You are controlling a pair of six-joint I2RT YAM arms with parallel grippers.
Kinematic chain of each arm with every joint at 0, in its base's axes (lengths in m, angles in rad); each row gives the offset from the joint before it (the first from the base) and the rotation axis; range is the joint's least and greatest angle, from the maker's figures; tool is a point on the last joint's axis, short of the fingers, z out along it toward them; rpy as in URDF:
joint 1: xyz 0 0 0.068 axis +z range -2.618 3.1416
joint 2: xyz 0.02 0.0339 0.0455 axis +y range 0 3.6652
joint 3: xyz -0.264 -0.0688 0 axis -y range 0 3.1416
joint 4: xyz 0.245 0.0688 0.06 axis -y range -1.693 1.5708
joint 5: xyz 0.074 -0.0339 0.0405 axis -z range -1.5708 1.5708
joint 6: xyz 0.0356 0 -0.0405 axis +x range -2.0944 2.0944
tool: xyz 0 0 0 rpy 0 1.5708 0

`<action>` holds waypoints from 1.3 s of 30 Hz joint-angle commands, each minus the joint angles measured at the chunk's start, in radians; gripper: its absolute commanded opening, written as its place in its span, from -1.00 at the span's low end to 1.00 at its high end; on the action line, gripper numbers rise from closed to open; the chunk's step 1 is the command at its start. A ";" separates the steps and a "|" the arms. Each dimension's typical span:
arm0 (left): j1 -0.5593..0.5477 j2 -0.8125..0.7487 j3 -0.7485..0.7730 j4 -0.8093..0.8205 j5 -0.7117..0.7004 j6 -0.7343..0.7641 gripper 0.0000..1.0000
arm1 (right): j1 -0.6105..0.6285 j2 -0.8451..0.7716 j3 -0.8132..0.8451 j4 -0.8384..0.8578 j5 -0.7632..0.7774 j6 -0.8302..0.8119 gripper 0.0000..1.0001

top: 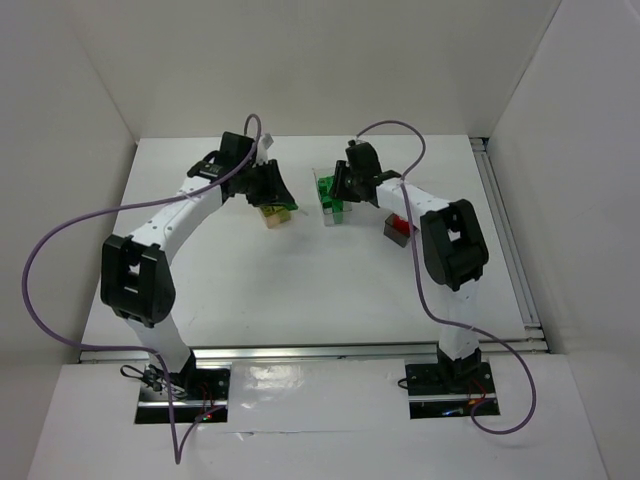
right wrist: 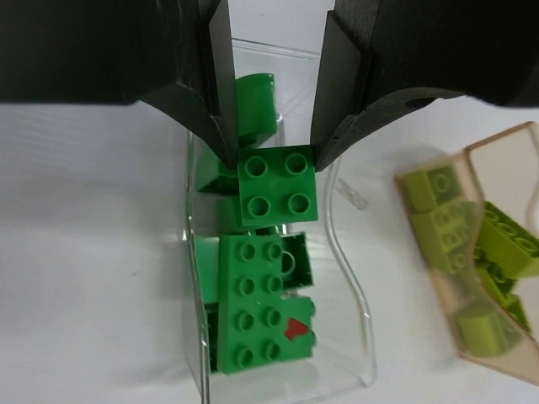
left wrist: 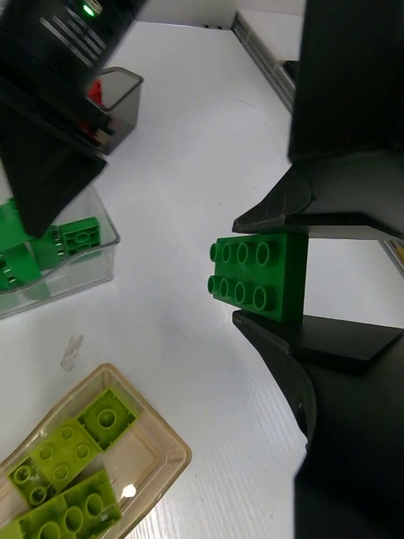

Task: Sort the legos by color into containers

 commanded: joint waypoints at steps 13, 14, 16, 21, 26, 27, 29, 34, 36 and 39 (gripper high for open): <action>-0.016 0.156 0.199 0.002 0.008 -0.042 -1.00 | 0.047 -0.081 -0.005 -0.047 0.065 -0.086 0.46; -0.029 0.173 0.216 0.002 0.026 -0.042 -1.00 | 0.047 -0.143 -0.034 -0.032 0.078 -0.072 0.39; -0.042 0.235 0.279 0.002 0.026 -0.033 -1.00 | 0.047 -0.225 -0.138 0.022 0.152 -0.053 0.21; -0.092 0.390 0.467 -0.007 0.002 -0.033 -1.00 | 0.013 -0.515 -0.313 0.004 0.324 -0.018 -0.03; -0.122 0.541 0.635 -0.041 -0.009 -0.013 -1.00 | -0.062 -0.740 -0.450 -0.074 0.364 -0.009 0.02; -0.122 0.564 0.647 -0.041 -0.021 -0.004 -1.00 | -0.073 -0.765 -0.462 -0.099 0.364 -0.009 0.02; -0.122 0.585 0.685 -0.041 -0.030 -0.004 -1.00 | -0.088 -0.800 -0.482 -0.128 0.364 -0.009 0.05; -0.122 0.645 0.748 -0.061 0.020 0.036 -0.90 | -0.110 -0.849 -0.494 -0.176 0.373 -0.009 0.08; -0.122 0.658 0.748 -0.070 0.042 0.045 -0.46 | -0.110 -0.849 -0.494 -0.176 0.364 -0.009 0.08; -0.131 0.648 0.725 -0.070 0.056 0.056 0.23 | -0.110 -0.839 -0.494 -0.176 0.355 -0.009 0.08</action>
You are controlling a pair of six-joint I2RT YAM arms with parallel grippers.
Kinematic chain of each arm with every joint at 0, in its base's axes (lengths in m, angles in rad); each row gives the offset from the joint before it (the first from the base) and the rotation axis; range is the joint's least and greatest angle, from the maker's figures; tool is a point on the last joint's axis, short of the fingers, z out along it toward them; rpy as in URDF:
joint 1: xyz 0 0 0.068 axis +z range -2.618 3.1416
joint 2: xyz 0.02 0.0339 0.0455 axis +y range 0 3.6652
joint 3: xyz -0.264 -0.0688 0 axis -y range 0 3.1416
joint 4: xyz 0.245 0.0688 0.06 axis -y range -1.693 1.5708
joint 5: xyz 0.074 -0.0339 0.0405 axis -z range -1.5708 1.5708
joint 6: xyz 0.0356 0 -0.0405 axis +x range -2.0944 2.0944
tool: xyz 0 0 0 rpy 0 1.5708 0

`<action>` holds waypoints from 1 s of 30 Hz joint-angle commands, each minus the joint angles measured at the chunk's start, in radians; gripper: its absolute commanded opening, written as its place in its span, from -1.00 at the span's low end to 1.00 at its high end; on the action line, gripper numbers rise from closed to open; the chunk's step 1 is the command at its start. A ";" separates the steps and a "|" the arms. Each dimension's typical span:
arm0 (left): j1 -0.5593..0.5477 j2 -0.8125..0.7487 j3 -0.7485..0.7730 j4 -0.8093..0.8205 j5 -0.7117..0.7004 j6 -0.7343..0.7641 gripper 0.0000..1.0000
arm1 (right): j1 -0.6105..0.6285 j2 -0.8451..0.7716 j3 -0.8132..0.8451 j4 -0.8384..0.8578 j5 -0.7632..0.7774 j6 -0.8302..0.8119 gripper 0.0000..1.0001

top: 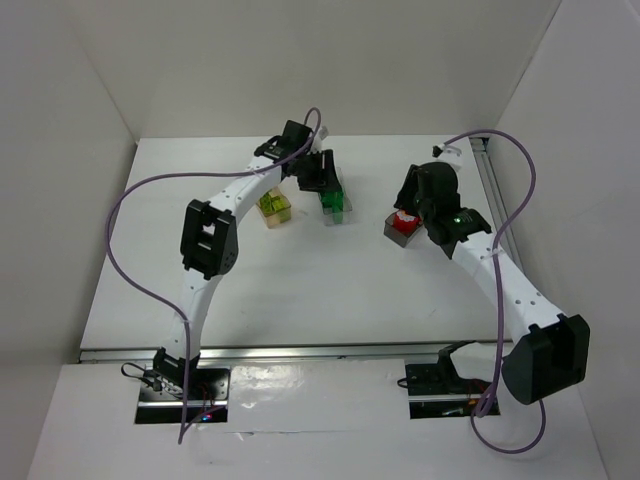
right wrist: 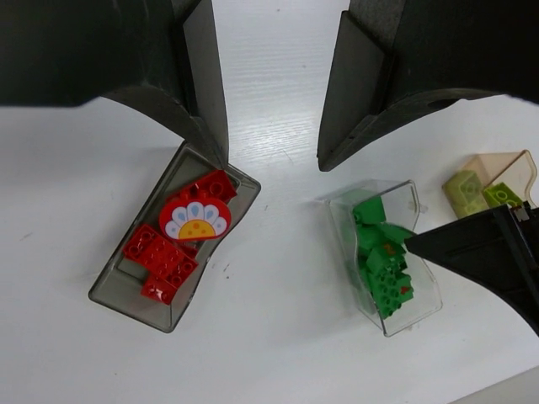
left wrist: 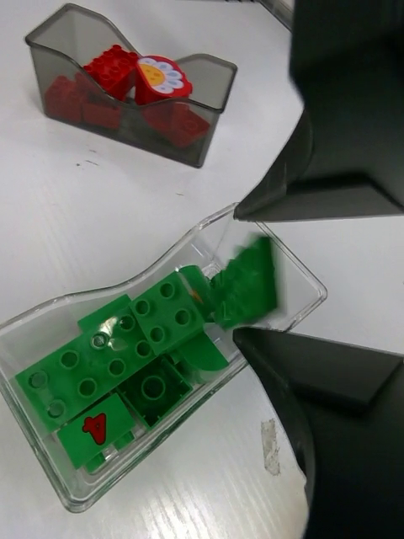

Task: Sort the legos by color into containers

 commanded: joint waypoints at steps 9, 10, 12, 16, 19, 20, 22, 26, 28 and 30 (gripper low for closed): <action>-0.004 -0.091 -0.052 -0.004 0.028 0.064 0.57 | -0.007 0.004 -0.014 -0.009 -0.010 0.016 0.10; -0.004 -0.102 -0.052 -0.004 0.016 0.064 0.57 | -0.007 0.004 -0.014 -0.009 -0.010 0.016 0.10; -0.004 -0.125 -0.064 -0.004 0.006 0.064 0.57 | -0.007 0.004 -0.014 -0.009 -0.019 0.016 0.10; -0.004 -0.200 -0.113 0.020 -0.026 0.053 0.51 | -0.007 0.004 -0.014 -0.009 -0.019 0.016 0.10; -0.014 -0.213 -0.123 0.040 -0.052 0.044 0.46 | -0.007 0.004 -0.014 -0.009 -0.032 0.016 0.10; -0.014 -0.194 -0.106 0.040 -0.052 0.030 0.41 | -0.007 0.004 -0.014 -0.009 -0.032 0.016 0.10; -0.024 -0.168 -0.074 0.057 -0.061 0.016 0.27 | -0.007 0.014 -0.014 0.001 -0.042 0.016 0.10; -0.050 -0.115 -0.054 0.131 -0.023 -0.031 0.13 | -0.007 0.023 -0.014 0.001 -0.052 0.016 0.10; -0.063 -0.072 -0.008 0.131 -0.014 -0.031 0.13 | -0.007 0.023 -0.014 0.001 -0.061 0.016 0.10; -0.063 -0.039 0.018 0.131 -0.028 -0.031 0.10 | -0.007 0.023 -0.014 0.001 -0.061 0.016 0.10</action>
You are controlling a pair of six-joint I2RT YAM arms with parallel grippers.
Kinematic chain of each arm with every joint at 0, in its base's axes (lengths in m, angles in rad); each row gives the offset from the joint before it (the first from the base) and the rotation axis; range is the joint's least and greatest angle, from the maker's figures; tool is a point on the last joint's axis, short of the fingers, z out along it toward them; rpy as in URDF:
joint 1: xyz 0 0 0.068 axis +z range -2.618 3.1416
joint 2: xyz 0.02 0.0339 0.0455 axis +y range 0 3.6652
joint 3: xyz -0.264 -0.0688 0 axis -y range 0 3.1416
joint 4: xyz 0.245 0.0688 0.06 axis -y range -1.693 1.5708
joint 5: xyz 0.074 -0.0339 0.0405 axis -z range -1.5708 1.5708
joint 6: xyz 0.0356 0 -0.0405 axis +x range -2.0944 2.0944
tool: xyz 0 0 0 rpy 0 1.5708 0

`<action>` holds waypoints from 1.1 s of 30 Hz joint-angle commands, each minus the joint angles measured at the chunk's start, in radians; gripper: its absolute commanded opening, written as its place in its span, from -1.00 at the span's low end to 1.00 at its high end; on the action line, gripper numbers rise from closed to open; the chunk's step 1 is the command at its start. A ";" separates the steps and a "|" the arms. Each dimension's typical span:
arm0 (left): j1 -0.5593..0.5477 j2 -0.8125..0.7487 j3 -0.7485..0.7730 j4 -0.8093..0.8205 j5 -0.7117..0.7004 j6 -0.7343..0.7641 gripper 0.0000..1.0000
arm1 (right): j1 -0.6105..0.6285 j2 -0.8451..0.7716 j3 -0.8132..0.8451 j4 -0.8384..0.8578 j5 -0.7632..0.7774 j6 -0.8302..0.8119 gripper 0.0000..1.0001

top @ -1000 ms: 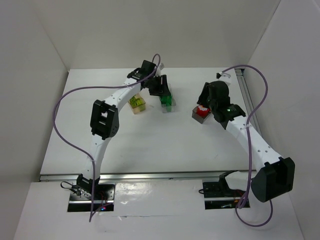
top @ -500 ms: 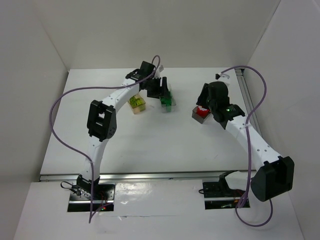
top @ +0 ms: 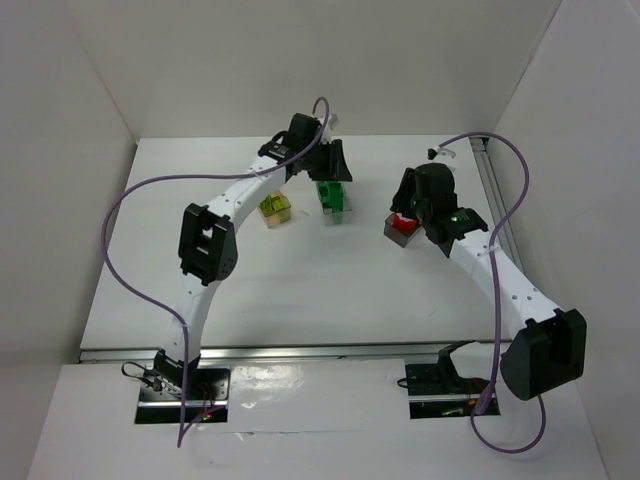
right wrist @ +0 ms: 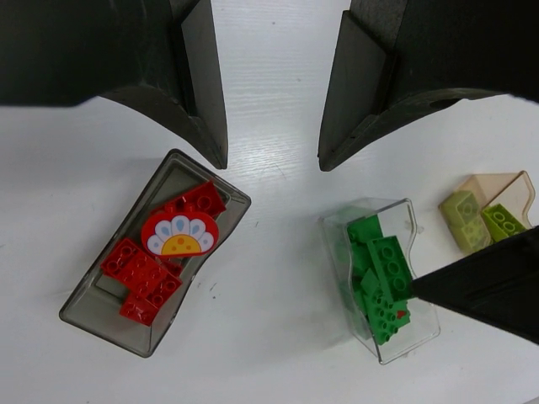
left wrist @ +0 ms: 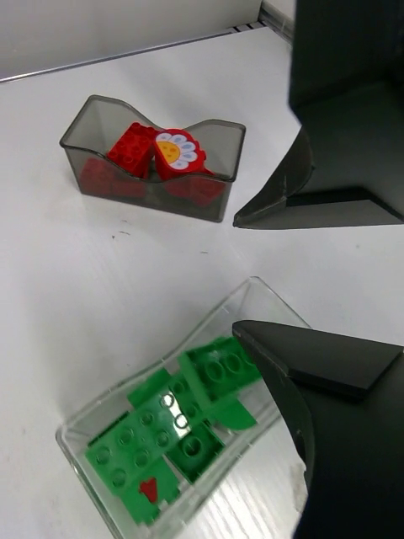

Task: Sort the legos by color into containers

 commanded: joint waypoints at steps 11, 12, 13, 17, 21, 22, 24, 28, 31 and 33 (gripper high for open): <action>-0.018 0.114 0.036 0.018 -0.072 0.014 0.06 | -0.007 0.012 -0.005 0.009 -0.026 0.005 0.10; -0.018 0.105 0.036 0.018 -0.072 0.014 0.01 | -0.007 0.012 -0.005 0.009 -0.026 0.005 0.10; -0.009 0.105 0.036 0.018 -0.072 0.014 0.01 | -0.007 0.021 -0.005 0.009 -0.026 0.005 0.10; 0.002 0.105 0.027 0.018 -0.072 0.014 -0.02 | -0.007 0.021 -0.005 0.009 -0.026 0.005 0.10; 0.020 0.105 0.027 0.008 -0.083 0.014 -0.02 | -0.007 0.021 -0.005 0.009 -0.026 0.005 0.10; 0.020 0.105 0.027 0.008 -0.083 0.014 -0.02 | -0.007 0.021 -0.005 0.009 -0.026 0.005 0.10; 0.031 0.105 0.018 -0.001 -0.069 0.014 -0.17 | -0.007 0.021 -0.005 0.009 -0.026 0.005 0.10; 0.040 0.073 -0.037 -0.012 -0.022 0.005 -0.33 | -0.007 0.021 -0.005 0.009 -0.035 0.005 0.10; 0.030 0.058 -0.083 -0.012 0.015 0.005 -0.55 | -0.007 0.021 -0.005 0.020 -0.046 0.014 0.10; 0.017 0.012 -0.117 -0.022 0.028 0.014 -0.55 | -0.007 0.031 -0.005 0.020 -0.046 0.014 0.10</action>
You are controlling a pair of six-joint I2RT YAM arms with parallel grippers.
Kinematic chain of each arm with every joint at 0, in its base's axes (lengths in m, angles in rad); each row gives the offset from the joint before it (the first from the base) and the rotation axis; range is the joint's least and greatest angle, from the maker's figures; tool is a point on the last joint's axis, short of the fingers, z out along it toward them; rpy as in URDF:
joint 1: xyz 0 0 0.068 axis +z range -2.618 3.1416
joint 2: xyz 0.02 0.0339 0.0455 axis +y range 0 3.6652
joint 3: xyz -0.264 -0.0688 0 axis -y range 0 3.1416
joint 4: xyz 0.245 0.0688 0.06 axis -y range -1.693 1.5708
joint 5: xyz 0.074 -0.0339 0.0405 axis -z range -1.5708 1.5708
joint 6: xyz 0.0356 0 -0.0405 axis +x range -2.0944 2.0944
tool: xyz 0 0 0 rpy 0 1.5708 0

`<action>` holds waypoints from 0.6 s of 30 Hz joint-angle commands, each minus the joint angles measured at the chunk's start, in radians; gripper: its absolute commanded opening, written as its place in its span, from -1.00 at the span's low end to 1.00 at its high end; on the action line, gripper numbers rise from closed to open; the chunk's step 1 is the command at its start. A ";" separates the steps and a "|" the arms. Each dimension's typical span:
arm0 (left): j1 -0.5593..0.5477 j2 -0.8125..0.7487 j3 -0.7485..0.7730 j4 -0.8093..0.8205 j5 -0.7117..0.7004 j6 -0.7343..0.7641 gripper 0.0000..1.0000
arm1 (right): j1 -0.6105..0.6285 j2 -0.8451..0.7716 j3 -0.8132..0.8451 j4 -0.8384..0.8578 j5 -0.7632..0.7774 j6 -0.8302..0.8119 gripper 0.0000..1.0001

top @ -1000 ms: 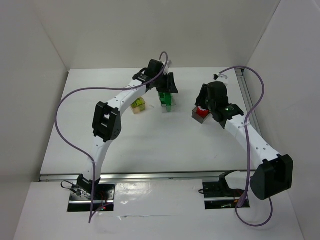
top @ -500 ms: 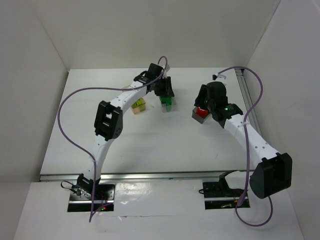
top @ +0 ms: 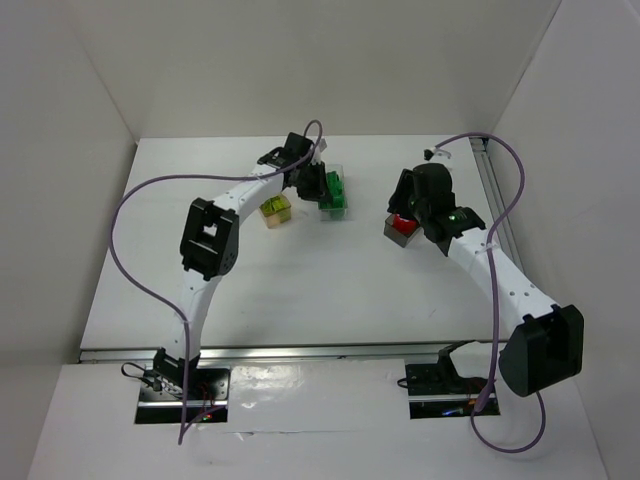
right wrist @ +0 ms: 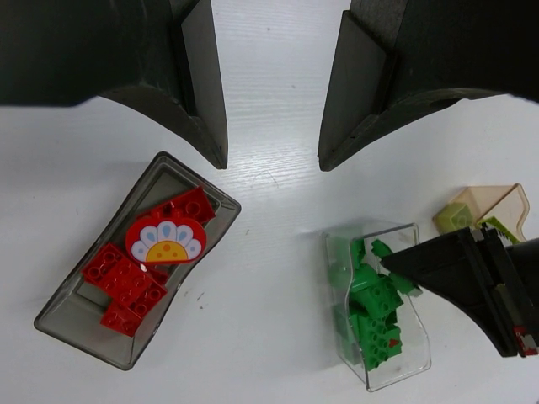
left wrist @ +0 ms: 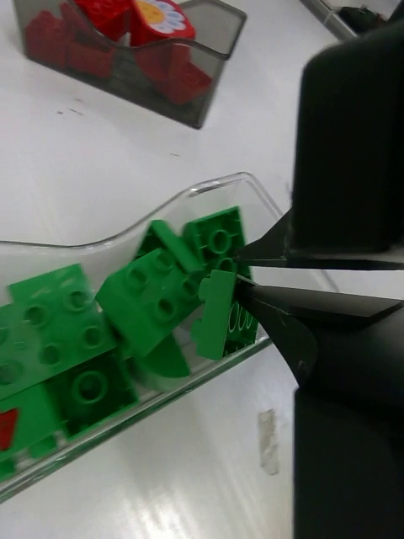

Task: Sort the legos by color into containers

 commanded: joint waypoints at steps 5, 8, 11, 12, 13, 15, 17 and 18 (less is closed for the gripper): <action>-0.043 -0.199 -0.069 -0.037 -0.015 0.023 -0.46 | -0.007 0.010 -0.014 0.018 -0.008 0.011 0.10; -0.052 -0.262 -0.057 -0.062 -0.030 0.043 -0.38 | -0.007 0.001 -0.014 0.018 -0.018 0.011 0.10; -0.052 -0.295 -0.035 -0.085 -0.055 0.052 -0.31 | -0.007 -0.010 -0.014 0.027 -0.018 0.020 0.10; -0.052 -0.305 -0.025 -0.097 -0.055 0.063 -0.27 | -0.007 -0.010 -0.005 0.027 -0.018 0.020 0.10; -0.052 -0.305 -0.025 -0.097 -0.055 0.063 -0.27 | -0.007 -0.010 -0.005 0.027 -0.018 0.020 0.17; -0.052 -0.305 -0.025 -0.097 -0.065 0.063 -0.24 | -0.007 -0.010 0.005 0.018 -0.018 0.020 0.32; -0.052 -0.287 -0.025 -0.097 -0.065 0.063 -0.24 | -0.007 -0.010 0.005 0.018 -0.018 0.020 0.32; -0.052 -0.275 -0.016 -0.097 -0.065 0.072 -0.24 | -0.007 -0.010 0.005 0.018 -0.018 0.020 0.32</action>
